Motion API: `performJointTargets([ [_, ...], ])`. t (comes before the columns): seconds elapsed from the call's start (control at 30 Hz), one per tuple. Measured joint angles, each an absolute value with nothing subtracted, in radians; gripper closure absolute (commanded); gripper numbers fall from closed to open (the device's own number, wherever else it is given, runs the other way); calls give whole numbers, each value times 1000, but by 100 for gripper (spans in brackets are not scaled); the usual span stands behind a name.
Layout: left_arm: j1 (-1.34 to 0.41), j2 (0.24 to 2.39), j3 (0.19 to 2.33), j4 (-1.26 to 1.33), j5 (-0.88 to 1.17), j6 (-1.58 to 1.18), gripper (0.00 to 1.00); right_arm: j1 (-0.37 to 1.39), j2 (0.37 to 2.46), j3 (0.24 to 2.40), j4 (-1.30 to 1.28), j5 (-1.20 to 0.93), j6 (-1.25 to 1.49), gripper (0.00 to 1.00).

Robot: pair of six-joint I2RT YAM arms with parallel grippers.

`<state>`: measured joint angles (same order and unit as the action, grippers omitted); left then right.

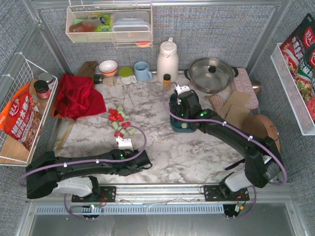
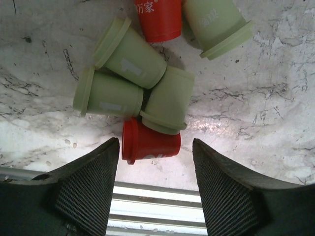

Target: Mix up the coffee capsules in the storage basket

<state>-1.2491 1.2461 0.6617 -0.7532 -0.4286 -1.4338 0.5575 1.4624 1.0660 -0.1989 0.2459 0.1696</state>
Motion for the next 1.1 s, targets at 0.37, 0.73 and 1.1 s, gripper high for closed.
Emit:
performJointTargets([
  [0.37,-1249,1261,610,-704,-446,-1446,39,558,1481,1074,-207,233,162,28],
  [0.73,-1250,1297,647,-734,-458,-1440,53,558,1492,1090,-229,229,159,28],
  [1.1,-1250,1126,710,-730,-596,-1341,56,559,1492,1091,-236,228,159,28],
])
